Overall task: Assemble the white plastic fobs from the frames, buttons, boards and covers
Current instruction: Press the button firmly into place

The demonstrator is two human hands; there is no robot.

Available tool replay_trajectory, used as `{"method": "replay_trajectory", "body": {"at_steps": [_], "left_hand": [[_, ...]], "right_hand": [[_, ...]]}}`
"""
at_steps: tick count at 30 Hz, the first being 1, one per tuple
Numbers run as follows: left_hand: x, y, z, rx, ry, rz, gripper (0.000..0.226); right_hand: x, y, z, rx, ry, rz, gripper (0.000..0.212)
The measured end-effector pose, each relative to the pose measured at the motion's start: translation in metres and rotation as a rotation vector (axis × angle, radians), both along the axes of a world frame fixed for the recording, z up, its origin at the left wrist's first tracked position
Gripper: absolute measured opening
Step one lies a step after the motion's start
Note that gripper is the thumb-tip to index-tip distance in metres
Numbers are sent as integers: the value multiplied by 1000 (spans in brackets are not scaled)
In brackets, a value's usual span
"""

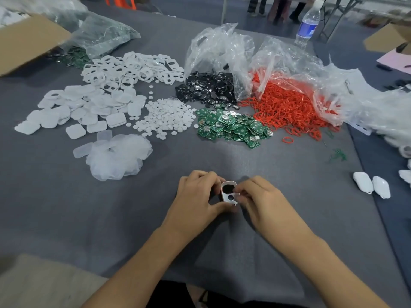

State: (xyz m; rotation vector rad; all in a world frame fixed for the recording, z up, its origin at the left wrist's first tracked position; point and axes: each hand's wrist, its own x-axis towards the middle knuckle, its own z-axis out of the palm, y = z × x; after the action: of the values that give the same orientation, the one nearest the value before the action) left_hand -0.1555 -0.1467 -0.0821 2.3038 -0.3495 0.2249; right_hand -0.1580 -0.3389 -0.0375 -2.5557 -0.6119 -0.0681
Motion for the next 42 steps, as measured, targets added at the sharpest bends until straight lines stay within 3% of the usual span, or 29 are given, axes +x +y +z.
{"method": "replay_trajectory", "body": {"at_steps": [12,18,22,24,26,31,37,42], "left_hand": [[1,-1,0,16,29,-8,48],[1,1,-1,33,11,-13,41],[2,0,-1,35,9,-13,46],[2,0,0,22,9,-27,42],[1,1,1,9,8,-31,41],[2,0,1,-12,1,-25,43],[1,0,-1,-19,10,-18,43],[2,-1,-2,-11,24,-1,46]], "right_hand": [[18,4,4,-41,71,22,12],[45,11,17,-49,413,-135,28],[54,16,21,4,574,-227,25],[48,16,16,27,496,-277,27],[34,15,8,34,302,-295,27],[4,10,-13,103,-24,-203,16],[-8,9,-20,113,-101,-146,13],[-20,3,-20,228,-114,-233,21]]}}
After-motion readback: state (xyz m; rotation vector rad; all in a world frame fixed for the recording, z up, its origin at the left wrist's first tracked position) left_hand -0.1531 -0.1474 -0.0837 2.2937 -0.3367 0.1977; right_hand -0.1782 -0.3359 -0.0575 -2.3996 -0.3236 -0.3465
